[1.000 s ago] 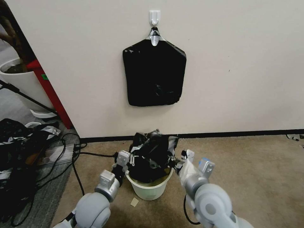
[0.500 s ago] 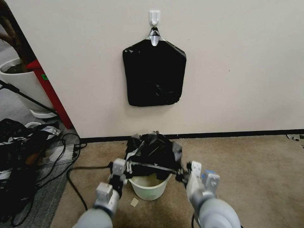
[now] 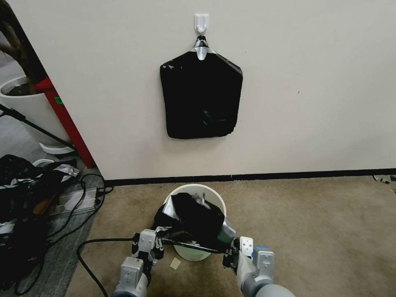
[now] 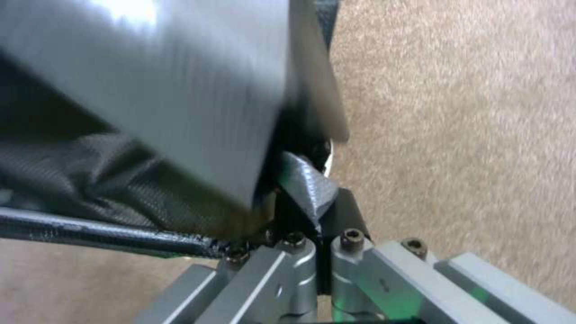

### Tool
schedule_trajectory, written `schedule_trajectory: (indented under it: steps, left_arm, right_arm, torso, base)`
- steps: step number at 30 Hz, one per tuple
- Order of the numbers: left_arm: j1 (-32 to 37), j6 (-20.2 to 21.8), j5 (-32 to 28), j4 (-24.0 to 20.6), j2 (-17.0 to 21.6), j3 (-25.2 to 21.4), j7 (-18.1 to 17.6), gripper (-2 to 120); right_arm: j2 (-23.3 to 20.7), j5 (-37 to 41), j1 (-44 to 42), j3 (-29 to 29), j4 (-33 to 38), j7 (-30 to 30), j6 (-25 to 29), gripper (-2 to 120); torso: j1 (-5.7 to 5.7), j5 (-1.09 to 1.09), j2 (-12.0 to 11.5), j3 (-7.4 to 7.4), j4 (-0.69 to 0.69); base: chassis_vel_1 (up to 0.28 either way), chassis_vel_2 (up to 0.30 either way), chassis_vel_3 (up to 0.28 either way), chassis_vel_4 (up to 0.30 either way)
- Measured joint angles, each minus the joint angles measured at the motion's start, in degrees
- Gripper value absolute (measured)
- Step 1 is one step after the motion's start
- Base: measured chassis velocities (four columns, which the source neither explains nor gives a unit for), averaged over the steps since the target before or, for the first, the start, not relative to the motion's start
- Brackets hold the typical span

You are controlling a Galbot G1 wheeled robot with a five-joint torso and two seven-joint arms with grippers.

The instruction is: Place a trash bag onto the trash bin.

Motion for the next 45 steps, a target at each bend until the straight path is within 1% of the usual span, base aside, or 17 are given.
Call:
schedule_trajectory:
  steps: [2,5,6,10,19,25,28,30,31,32,35,36,37,41,43,44,45]
  left_arm:
    - [-0.73,0.03,-0.01,1.39,-0.77,0.31,0.00,0]
    - [-3.68,0.03,0.03,5.81,-3.05,1.50,0.02,0]
    - [-3.68,0.03,0.03,5.81,-3.05,1.50,0.02,0]
    - [-8.57,0.33,-0.05,10.54,-4.82,3.22,0.23,0]
    - [-11.53,1.91,-1.13,14.17,-6.55,5.17,1.52,0]
    - [-11.65,2.05,-1.11,14.78,-6.93,5.68,1.67,0]
    - [-10.96,2.05,-1.30,13.15,-6.76,5.01,1.49,0]
    - [-10.15,2.13,-1.43,11.70,-6.31,4.28,1.36,0]
    - [-8.79,2.71,-1.55,9.62,-5.51,3.02,1.30,7]
    - [-8.79,2.71,-1.55,9.62,-5.51,3.02,1.30,7]
    - [-6.01,5.12,-1.61,5.62,-3.81,0.56,1.30,19]
    - [-5.93,5.23,-1.61,5.48,-3.75,0.48,1.30,20]
    - [-3.84,7.55,-1.62,2.60,-2.22,-1.08,1.47,29]
    - [-2.13,9.44,-1.62,0.57,-0.89,-2.05,1.91,36]
    - [0.62,11.59,-1.54,-2.72,1.44,-3.40,3.10,49]
    - [0.62,11.59,-1.54,-2.72,1.44,-3.40,3.10,49]
    - [1.49,12.26,-1.53,-3.92,2.22,-3.82,3.50,55]
  right_arm:
    - [0.03,-0.43,0.47,-0.23,-0.59,-0.27,-0.31,0]
    - [0.23,-1.34,2.10,-0.46,-2.69,-1.18,-1.64,0]
    - [0.23,-1.34,2.10,-0.46,-2.69,-1.18,-1.64,0]
    - [0.66,-3.46,3.76,-0.35,-5.37,-3.10,-2.94,0]
    - [1.32,-6.45,4.80,-0.20,-9.74,-5.79,-3.43,0]
    - [1.50,-7.01,4.50,0.07,-10.14,-6.05,-3.38,0]
    - [1.04,-7.23,3.32,0.60,-7.98,-5.96,-3.31,3]
    - [0.48,-7.22,2.11,1.02,-5.89,-5.90,-3.13,10]
    - [-0.36,-7.18,0.11,1.50,-3.11,-5.88,-3.03,18]
    - [-0.36,-7.18,0.11,1.50,-3.11,-5.88,-3.03,18]
    - [-1.91,-7.15,-3.49,1.96,0.98,-5.85,-2.75,30]
    - [-2.02,-7.15,-3.77,1.97,1.24,-5.85,-2.70,30]
    - [-3.05,-7.36,-6.61,2.10,3.56,-5.71,-2.06,39]
    - [-3.92,-7.98,-8.73,2.25,5.05,-5.59,-1.68,48]
    - [-5.16,-9.21,-11.41,2.68,7.51,-5.66,-1.40,60]
    - [-5.16,-9.21,-11.41,2.68,7.51,-5.66,-1.40,60]
    - [-5.56,-9.87,-12.25,2.94,8.52,-5.91,-1.26,65]
  torso:
    - [0.00,0.00,0.00,0.00,0.00]
    - [0.00,0.00,0.00,0.00,0.00]
    - [0.00,0.00,0.00,0.00,0.00]
    - [0.00,0.00,0.00,0.00,-0.01]
    - [0.00,0.01,0.00,0.00,-0.01]
    - [0.00,0.01,0.00,0.00,-0.01]
    - [0.00,0.00,0.00,0.00,-0.01]
    - [0.00,0.01,0.00,0.00,-0.01]
    - [0.00,0.00,0.00,0.00,-0.01]
    - [0.00,0.00,0.00,0.00,-0.01]
    - [0.00,0.00,0.00,0.00,0.00]
    - [0.00,0.00,0.00,0.00,0.00]
    - [0.00,0.01,0.00,0.00,-0.01]
    - [0.00,0.00,0.00,0.00,0.00]
    - [0.00,0.00,0.00,0.00,-0.01]
    - [0.00,0.00,0.00,0.00,-0.01]
    - [0.00,0.00,0.00,0.00,0.00]
  base:
    - [0.000,0.000,0.000,0.000]
    - [0.000,0.000,0.000,0.000]
    - [0.000,0.000,0.000,0.000]
    - [0.000,0.000,0.000,0.000]
    - [0.000,0.000,0.000,0.000]
    - [0.000,0.000,0.000,0.000]
    - [0.000,0.000,0.000,0.000]
    - [0.000,0.000,0.000,0.000]
    - [0.000,0.000,0.000,0.000]
    - [0.000,0.000,0.000,0.000]
    - [0.000,0.000,0.000,0.000]
    - [0.000,0.000,0.000,0.000]
    - [0.000,0.000,0.000,0.000]
    - [0.000,0.000,0.000,0.000]
    - [0.000,0.000,0.000,0.000]
    - [0.000,0.000,0.000,0.000]
    - [0.000,0.000,0.000,0.000]
